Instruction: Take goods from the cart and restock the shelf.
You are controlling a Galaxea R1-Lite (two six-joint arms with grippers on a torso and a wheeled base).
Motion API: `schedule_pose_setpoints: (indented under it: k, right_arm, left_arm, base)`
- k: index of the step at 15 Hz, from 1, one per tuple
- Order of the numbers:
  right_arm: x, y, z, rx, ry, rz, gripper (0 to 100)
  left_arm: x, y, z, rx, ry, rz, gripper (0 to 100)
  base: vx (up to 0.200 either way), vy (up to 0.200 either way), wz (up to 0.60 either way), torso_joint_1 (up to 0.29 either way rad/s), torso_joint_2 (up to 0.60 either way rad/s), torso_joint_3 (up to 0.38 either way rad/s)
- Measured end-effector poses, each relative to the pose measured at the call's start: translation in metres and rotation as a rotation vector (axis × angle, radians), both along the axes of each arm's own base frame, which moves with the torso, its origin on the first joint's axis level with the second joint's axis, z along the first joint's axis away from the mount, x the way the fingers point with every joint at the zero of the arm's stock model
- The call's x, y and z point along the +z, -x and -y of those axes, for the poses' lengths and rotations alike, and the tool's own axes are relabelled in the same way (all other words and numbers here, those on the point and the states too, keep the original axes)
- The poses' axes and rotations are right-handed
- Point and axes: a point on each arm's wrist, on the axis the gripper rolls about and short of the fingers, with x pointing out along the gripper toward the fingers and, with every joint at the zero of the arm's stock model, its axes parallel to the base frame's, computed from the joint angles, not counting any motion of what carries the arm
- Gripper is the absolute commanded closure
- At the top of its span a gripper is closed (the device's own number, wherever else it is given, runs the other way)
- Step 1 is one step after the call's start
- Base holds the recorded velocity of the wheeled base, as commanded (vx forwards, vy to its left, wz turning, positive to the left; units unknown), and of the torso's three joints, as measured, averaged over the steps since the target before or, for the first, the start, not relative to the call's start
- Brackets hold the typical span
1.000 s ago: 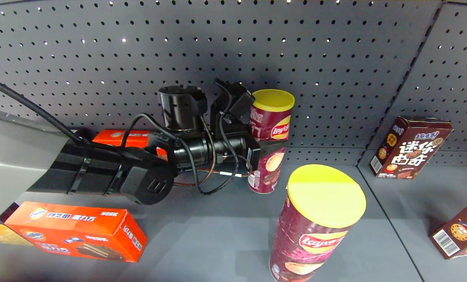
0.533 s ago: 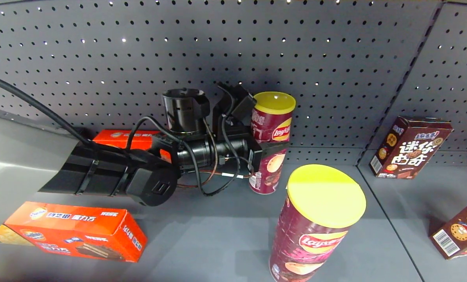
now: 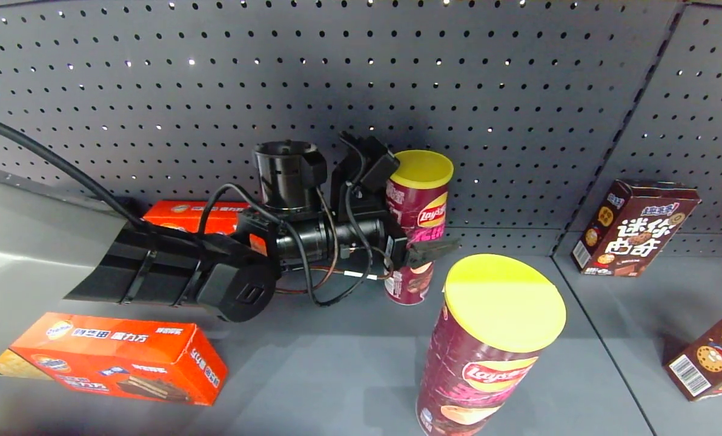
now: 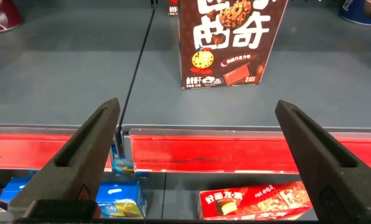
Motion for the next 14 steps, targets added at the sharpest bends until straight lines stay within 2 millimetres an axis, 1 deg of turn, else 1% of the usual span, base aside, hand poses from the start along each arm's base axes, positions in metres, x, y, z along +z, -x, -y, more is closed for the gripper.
schedule_pose_setpoints:
  k: [3, 7, 11, 14]
  right_arm:
    - [0.0, 0.0, 0.0, -0.001, -0.001, 0.0, 0]
    - [0.0, 0.0, 0.0, 0.0, -0.001, 0.0, 0]
    - [0.0, 0.0, 0.0, -0.001, 0.0, 0.0, 0]
    - [0.0, 0.0, 0.0, -0.001, -0.001, 0.0, 0]
  left_arm:
    - [-0.002, 0.004, -0.005, 0.007, -0.01, -0.014, 0]
    - [0.001, 0.021, -0.02, 0.029, -0.021, -0.029, 0]
    - [0.003, 0.036, -0.029, 0.054, -0.024, -0.03, 0]
    - [-0.002, 0.048, -0.037, 0.082, -0.034, -0.038, 0]
  base:
    - [0.0, 0.0, 0.0, 0.0, 0.0, 0.0]
    - [0.0, 0.0, 0.0, 0.0, 0.0, 0.0]
    - [0.0, 0.0, 0.0, 0.0, 0.0, 0.0]
    - [0.0, 0.0, 0.0, 0.0, 0.0, 0.0]
